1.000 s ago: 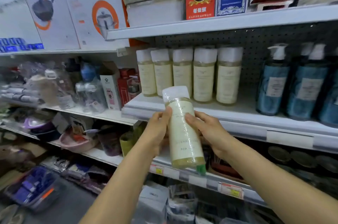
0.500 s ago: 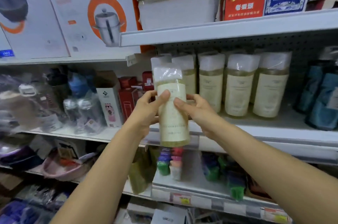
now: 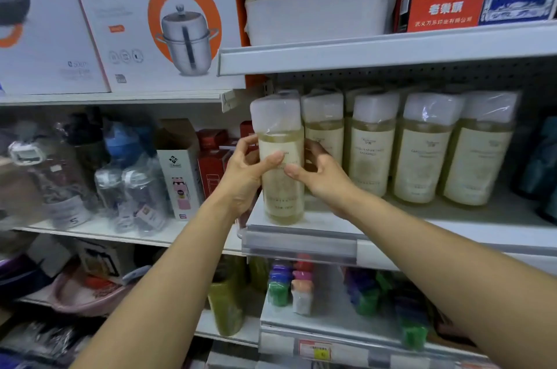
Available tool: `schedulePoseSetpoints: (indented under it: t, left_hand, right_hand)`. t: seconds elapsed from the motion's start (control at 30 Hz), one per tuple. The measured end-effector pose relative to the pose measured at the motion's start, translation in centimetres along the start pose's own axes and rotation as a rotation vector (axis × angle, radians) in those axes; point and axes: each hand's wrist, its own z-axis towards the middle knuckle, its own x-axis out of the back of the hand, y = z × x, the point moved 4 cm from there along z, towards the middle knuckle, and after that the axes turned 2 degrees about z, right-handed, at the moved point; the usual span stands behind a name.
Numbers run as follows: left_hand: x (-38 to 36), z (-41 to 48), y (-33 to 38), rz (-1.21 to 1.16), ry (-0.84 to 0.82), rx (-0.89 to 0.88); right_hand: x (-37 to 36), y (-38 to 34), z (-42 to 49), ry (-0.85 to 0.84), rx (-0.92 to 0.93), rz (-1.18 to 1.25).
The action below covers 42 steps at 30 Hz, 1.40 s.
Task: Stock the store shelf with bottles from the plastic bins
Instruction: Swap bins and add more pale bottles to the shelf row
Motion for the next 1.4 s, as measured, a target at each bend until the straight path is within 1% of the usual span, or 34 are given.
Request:
schedulePoseSetpoints:
  t: [0.33,0.57,0.67,0.77,0.87,0.93,1.0,1.13,1.3,1.4]
  left_hand:
    - [0.8,0.7,-1.4,-0.031,-0.022,0.004]
    - [0.3,0.0,-2.2,-0.068,0.046,0.040]
    - [0.1,-0.5,-2.4,-0.044,0.132,0.069]
    - [-0.2,-1.1,-2.2,-0.052,0.285,0.088]
    - [-1.1,-2.8,-1.8,-0.074,0.456,0.089]
    - [-2.4,-4.7,-2.0,-0.103,0.519,0.087]
    - [-4.0,-6.6,-2.7,-0.139,0.548,0.099]
    - [-8.3,-9.1,-5.3,-0.206,0.528,0.163]
    - [-15.2,-11.2,-8.7,-0.259,0.409,0.273]
    - [-20.0,-12.6,-11.0,-0.233,0.333,0.332]
  right_hand:
    - [-0.4,0.7,0.2,-0.031,-0.045,-0.074]
    - [-0.4,0.5,-0.3,0.006,-0.090,-0.072]
    - [0.3,0.9,-1.1,0.027,-0.133,-0.042]
    - [1.7,1.0,-2.4,0.064,-0.152,-0.010]
    - [3.3,1.1,-3.9,0.122,-0.133,-0.015]
    - [4.4,1.1,-5.0,0.134,-0.099,-0.028]
    - [5.7,1.1,-6.4,0.143,-0.060,-0.037]
    - [8.9,1.8,-9.7,0.158,-0.060,-0.022]
    - [13.9,3.0,-13.8,0.148,-0.133,0.033]
    - [18.1,4.2,-16.9,0.162,-0.195,0.056]
